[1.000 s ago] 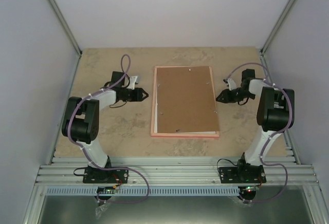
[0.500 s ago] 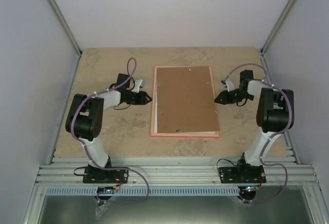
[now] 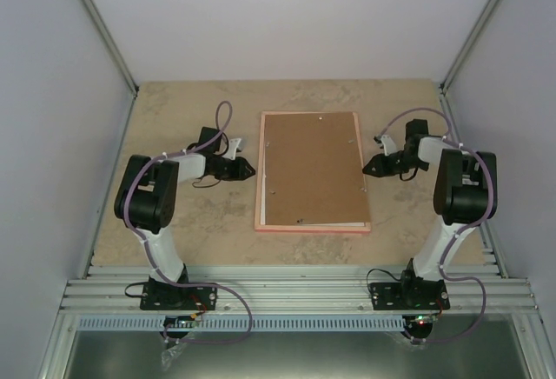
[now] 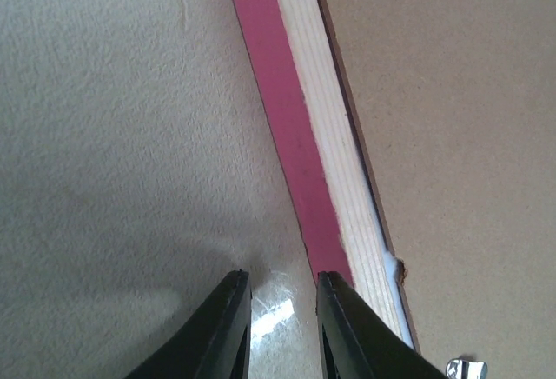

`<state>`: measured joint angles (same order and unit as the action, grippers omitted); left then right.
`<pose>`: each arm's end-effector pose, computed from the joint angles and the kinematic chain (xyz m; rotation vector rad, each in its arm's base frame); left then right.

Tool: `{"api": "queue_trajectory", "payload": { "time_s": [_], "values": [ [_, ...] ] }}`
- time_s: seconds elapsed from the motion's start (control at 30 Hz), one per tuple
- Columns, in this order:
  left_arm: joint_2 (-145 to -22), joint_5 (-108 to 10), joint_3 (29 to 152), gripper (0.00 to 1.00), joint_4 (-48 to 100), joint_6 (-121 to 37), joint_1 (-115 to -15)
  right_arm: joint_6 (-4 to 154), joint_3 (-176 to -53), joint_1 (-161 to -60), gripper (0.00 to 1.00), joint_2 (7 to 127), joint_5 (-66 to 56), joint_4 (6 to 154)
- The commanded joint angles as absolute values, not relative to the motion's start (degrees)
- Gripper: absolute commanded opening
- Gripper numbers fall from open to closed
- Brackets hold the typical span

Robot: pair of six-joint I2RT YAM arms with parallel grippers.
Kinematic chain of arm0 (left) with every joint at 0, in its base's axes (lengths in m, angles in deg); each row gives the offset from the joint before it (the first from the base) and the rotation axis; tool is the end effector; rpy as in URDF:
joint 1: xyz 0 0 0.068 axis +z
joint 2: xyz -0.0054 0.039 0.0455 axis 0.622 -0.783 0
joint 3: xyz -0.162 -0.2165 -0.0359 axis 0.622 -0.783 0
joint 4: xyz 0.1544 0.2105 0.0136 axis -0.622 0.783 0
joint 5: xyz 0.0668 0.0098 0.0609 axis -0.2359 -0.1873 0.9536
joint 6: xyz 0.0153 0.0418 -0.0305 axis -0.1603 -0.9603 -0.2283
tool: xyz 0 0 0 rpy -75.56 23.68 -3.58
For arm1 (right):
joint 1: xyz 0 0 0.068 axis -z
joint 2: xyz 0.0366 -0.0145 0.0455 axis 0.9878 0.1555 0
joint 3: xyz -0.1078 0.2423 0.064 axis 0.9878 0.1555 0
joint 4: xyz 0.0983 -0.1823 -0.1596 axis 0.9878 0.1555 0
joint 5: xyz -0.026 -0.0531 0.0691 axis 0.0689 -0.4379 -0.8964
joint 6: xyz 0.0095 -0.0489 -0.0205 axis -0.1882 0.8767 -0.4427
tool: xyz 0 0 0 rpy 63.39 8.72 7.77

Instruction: Put the photo into the frame

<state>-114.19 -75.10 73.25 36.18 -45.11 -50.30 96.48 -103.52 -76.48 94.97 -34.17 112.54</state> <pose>0.3344 -0.0906 0.1228 0.2838 2.5772 -0.9130 0.3454 -0.0062 0.1343 -0.3385 2.6839 0.8429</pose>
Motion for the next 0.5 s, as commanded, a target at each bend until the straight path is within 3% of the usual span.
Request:
{"api": "queue_trajectory", "payload": {
  "time_s": [0.0, 0.47],
  "values": [
    [-115.5, -75.4, 73.4, 0.25, 35.8, -45.2, -50.5, 98.0, -101.8, -77.2, 0.21, 95.7, -31.4, 112.8],
    [-119.9, -81.8, 72.4, 0.07, 33.7, -42.9, -53.1, 100.3, -97.5, -83.5, 0.29, 97.5, -24.0, 110.2]
  ]
}}
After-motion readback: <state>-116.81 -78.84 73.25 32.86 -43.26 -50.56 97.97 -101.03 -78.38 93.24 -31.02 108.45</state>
